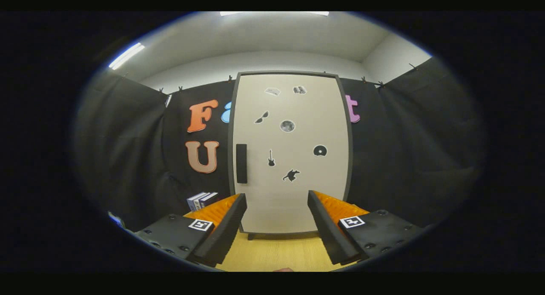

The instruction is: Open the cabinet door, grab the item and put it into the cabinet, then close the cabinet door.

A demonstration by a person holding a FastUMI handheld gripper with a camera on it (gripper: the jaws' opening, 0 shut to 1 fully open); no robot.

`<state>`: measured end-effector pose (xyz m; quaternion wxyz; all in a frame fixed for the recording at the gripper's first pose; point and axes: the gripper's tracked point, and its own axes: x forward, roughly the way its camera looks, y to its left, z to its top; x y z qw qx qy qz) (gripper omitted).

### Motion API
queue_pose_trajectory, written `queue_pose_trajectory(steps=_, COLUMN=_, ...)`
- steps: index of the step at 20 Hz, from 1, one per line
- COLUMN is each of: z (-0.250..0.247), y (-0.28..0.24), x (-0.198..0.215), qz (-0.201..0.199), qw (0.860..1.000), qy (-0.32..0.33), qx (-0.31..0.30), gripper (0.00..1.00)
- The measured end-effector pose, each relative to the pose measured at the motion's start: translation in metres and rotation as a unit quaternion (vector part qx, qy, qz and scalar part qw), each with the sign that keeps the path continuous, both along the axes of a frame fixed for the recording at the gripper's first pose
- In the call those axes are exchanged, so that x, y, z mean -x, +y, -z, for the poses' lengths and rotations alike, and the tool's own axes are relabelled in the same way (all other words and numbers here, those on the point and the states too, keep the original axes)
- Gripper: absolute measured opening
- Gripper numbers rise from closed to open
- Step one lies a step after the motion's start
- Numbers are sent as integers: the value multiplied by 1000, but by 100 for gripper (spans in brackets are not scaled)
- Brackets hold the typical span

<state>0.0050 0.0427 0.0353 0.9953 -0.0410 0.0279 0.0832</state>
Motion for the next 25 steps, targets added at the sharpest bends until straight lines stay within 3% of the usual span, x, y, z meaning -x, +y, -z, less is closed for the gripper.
queue_pose_trajectory(steps=9, z=-1, y=-47, x=57, qz=44, qw=998, qy=-31, qx=-26, gripper=93)
queue_pose_trajectory(steps=17, z=1, y=-83, x=59, qz=83, qw=995, qy=-31, qx=-43, gripper=96)
queue_pose_trajectory(steps=25, z=2, y=-72, x=49, qz=70, qw=996, qy=-30, qx=-37, gripper=96)
